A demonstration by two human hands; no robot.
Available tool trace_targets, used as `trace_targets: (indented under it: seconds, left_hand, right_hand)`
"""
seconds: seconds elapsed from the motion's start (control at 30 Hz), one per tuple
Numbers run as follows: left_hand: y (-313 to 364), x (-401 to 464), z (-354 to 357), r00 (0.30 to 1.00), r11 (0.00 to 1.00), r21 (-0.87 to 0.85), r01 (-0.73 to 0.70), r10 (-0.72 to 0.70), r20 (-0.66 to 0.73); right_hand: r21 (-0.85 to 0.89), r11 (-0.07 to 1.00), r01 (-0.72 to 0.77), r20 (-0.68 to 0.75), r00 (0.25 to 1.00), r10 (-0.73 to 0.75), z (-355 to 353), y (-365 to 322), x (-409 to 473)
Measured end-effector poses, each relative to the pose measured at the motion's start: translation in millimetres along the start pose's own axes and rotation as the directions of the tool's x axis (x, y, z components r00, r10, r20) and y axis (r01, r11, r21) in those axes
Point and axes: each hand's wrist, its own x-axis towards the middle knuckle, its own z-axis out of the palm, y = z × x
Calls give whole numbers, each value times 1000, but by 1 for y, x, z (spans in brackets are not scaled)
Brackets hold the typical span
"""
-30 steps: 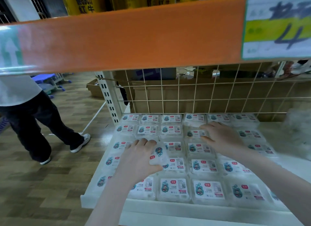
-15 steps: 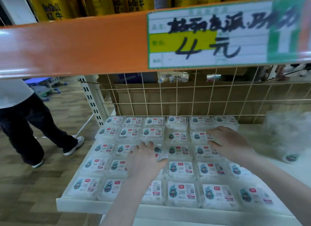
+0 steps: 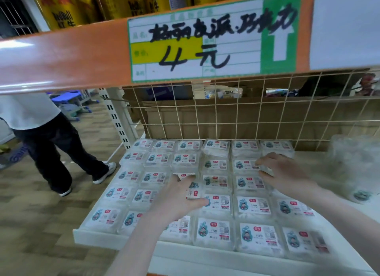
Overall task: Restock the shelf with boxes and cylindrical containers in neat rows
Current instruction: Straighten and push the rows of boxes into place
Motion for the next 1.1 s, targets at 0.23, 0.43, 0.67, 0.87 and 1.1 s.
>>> trace_targets:
  seconds: [0.23,0.43,0.67,0.87,1.1]
  left_hand:
    - [-18,-1,-34,952,953,186,-239,193,235]
    - [-14,9,-34,930,905,273,-326,257,262]
    - [-4,9,-6,983,940,301,-159,178,-36]
    - [28,13,18,961,980,180,83,-30,-276]
    - [67,40,25,928,958,77,274,-243,-281]
  right_hand:
    - [1,1000,17,15,1000,-17,3,2,1]
    - [20,1000,16,12,1000,-16,4,0,0]
    - [8,1000,5,17,1000,-5,1,1,-3]
    - [19,999,-26,16,1000,26,2,4,-6]
    - [-67,997,-41,-24,999,39,1,4,-5]
